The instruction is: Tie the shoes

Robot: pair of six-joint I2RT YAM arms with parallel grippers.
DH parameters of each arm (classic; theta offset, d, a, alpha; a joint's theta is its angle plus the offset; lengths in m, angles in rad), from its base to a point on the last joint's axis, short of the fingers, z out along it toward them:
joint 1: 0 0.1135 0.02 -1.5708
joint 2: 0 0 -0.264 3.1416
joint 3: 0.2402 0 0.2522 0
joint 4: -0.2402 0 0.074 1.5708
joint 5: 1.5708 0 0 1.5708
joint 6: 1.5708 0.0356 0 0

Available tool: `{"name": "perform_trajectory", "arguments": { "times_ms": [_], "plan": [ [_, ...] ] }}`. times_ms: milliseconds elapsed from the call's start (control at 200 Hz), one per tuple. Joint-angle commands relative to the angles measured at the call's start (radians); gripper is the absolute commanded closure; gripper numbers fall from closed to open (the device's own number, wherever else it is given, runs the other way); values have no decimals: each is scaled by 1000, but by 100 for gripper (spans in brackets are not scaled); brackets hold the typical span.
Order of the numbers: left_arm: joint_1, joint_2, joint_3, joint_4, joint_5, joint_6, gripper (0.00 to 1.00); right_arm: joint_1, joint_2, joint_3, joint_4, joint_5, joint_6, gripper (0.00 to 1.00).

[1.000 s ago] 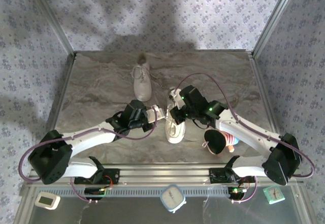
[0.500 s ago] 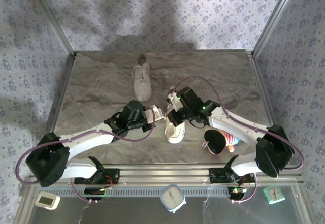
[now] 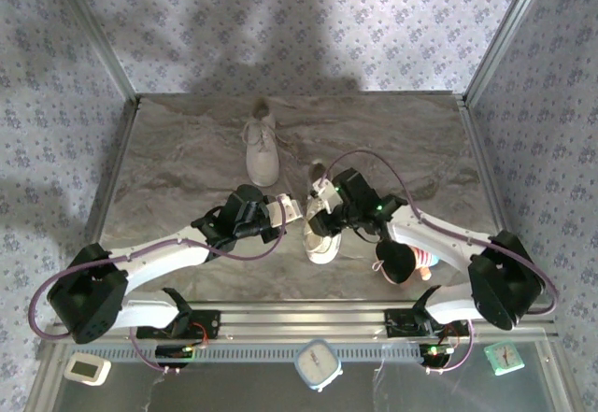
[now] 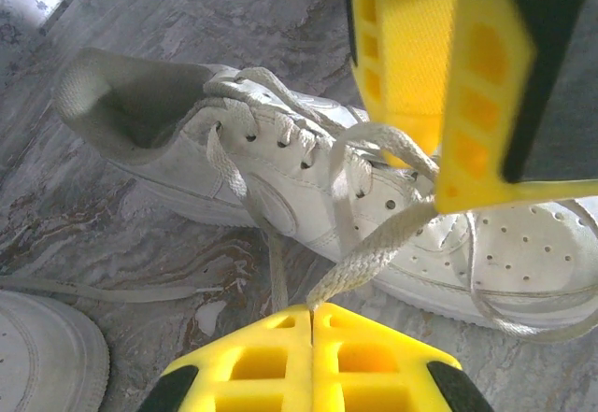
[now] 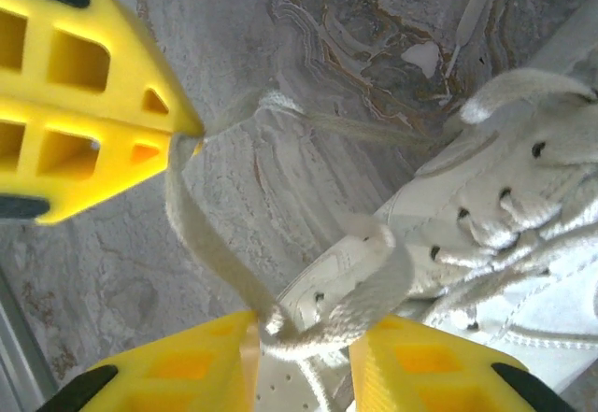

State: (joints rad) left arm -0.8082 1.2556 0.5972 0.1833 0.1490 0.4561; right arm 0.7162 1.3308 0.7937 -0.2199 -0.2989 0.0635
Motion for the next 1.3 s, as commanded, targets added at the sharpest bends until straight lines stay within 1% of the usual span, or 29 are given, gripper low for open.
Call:
{"name": "perform_trajectory", "arguments": {
  "times_ms": [0, 160, 290, 580, 715, 825, 1129, 1224, 1294],
  "plan": [
    [-6, -25, 9, 19, 34, 8, 100, -8, -59, -34, 100, -53, -61, 59],
    [-7, -22, 17, 17, 42, 3, 100, -8, -71, -57, 160, -38, -95, 48],
    [-7, -21, 24, 13, 47, -4, 100, -1, -59, -52, 175, -22, -111, 47],
    [-6, -25, 31, 6, 48, -10, 100, 70, 2, -33, 138, 165, -142, 46],
    [-7, -24, 32, 10, 46, -12, 100, 102, -3, -46, 154, 219, -140, 44],
    [-7, -24, 35, 10, 47, -17, 100, 104, -21, -51, 161, 230, -122, 44],
    [-6, -24, 44, 13, 62, -26, 100, 124, 40, -27, 150, 256, -124, 50],
    [-7, -22, 42, 19, 63, -32, 100, 124, 44, -27, 153, 262, -122, 56],
    [-7, -20, 44, 21, 68, -35, 100, 123, 44, -27, 158, 262, -119, 63]
  ]
}}
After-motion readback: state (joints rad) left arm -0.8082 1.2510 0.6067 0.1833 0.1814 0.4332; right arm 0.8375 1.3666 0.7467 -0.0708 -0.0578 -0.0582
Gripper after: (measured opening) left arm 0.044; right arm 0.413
